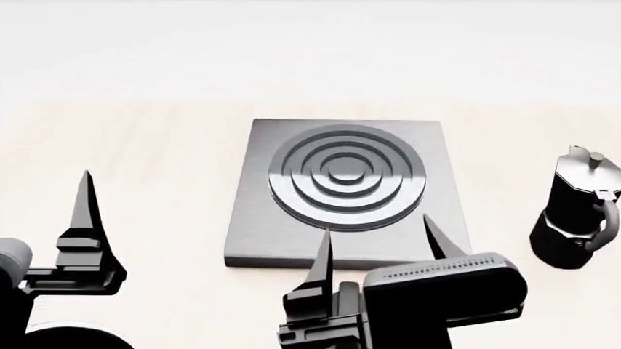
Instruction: Turn on the stove.
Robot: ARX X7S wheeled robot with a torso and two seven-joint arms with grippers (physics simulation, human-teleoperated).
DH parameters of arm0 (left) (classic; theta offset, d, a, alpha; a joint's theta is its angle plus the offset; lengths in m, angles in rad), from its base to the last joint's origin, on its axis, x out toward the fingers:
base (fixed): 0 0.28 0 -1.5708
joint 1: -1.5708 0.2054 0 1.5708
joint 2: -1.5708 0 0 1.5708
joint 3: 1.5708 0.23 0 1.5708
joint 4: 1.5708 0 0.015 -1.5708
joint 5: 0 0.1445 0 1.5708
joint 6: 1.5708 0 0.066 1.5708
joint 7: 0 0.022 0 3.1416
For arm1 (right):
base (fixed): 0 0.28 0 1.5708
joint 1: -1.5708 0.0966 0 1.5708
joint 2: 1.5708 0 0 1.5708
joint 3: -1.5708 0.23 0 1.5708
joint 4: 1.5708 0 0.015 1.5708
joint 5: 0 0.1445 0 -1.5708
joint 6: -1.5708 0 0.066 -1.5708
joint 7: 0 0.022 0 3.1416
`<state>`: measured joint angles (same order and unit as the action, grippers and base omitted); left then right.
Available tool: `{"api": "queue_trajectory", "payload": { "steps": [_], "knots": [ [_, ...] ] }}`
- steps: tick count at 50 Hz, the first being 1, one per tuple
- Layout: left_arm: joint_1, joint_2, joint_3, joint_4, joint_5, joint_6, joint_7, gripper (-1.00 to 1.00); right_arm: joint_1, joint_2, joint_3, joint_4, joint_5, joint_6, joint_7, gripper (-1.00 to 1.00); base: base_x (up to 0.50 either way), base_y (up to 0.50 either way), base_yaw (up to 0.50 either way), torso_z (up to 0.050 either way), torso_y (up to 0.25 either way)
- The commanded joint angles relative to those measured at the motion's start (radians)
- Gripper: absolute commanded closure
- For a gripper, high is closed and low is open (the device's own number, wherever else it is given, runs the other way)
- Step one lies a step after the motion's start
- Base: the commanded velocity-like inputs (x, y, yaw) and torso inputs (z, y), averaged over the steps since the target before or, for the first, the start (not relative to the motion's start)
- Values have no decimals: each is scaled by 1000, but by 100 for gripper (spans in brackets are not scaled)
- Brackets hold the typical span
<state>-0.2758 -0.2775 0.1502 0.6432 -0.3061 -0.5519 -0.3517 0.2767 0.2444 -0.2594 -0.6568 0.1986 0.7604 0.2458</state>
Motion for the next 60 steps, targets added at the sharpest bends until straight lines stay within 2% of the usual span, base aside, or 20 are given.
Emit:
{"api": "queue_trajectory", "payload": {
  "steps": [1, 34, 60],
  "knots": [
    [0, -3, 2, -6, -4, 6, -3, -100, 15, -13, 2, 44, 35, 39, -9, -100, 0, 0, 0, 0, 0],
    [-4, -12, 12, -19, -12, 15, -14, -100, 47, -52, 24, 212, 118, 137, -14, -100, 0, 0, 0, 0, 0],
    [-3, -20, 18, -34, -18, 28, -22, -100, 59, -66, 51, 265, 170, 212, 3, -100, 0, 0, 0, 0, 0]
  ]
}}
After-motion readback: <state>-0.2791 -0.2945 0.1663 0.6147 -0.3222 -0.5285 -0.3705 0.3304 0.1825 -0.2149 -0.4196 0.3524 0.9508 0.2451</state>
